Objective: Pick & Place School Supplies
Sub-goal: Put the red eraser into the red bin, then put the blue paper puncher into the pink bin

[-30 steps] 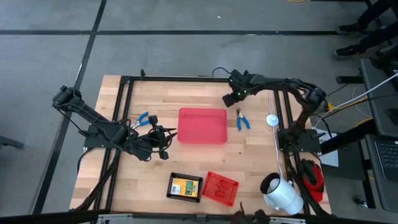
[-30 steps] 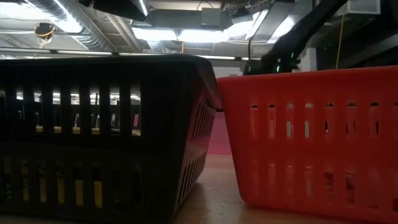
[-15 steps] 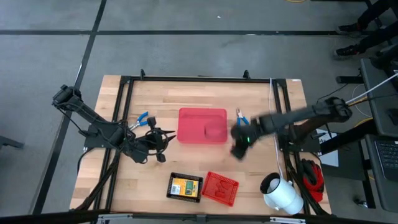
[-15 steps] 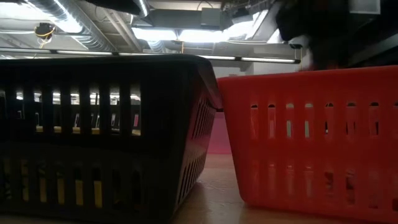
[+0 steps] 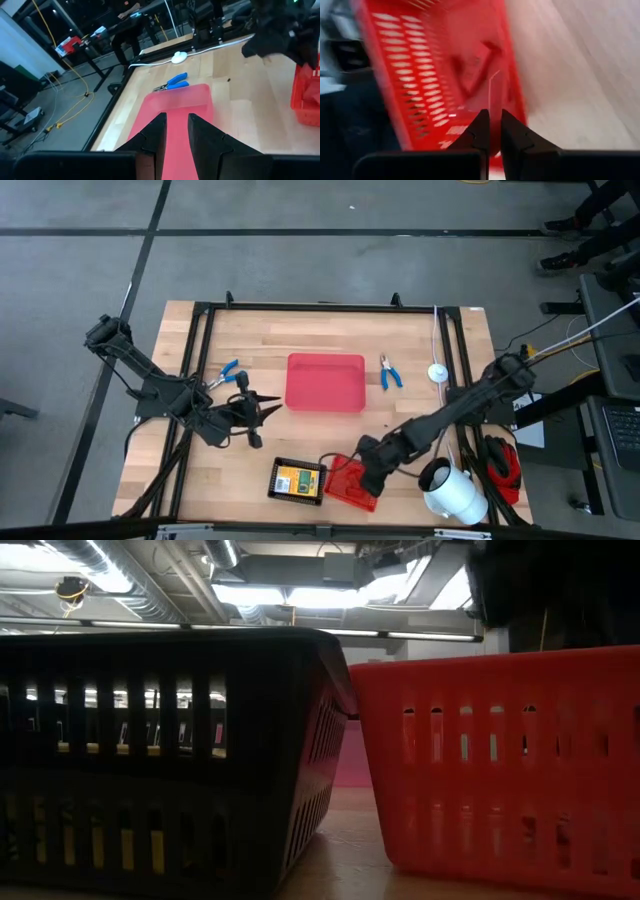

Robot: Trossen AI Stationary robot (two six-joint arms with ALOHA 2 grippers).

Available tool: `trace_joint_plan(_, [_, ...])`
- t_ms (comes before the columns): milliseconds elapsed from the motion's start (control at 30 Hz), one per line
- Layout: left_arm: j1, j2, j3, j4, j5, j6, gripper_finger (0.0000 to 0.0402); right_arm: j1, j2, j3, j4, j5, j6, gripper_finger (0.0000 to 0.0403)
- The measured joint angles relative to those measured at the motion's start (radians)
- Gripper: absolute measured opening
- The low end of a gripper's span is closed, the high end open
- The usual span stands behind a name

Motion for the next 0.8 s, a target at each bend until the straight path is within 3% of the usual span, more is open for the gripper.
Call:
trace_joint_plan(167, [0.0,0.0,0.0,-0.005,0.001,0.01,0.0077,-0.005,0.05,-0.001,0.04,-0.012,-0.038,0.0023])
trace_joint_plan(400, [0.0,0.0,0.0,-0.017,0.006,-0.007,0.0077,-0.004,0.041,0.0,0.085,0.039,-0.036,0.0108])
trace_joint_plan(800, [-0.001,0.0,0.0,-0.026,0.015,-0.034,0.0077,0.034,0.009,0.002,0.25,0.087,-0.03,0.0112])
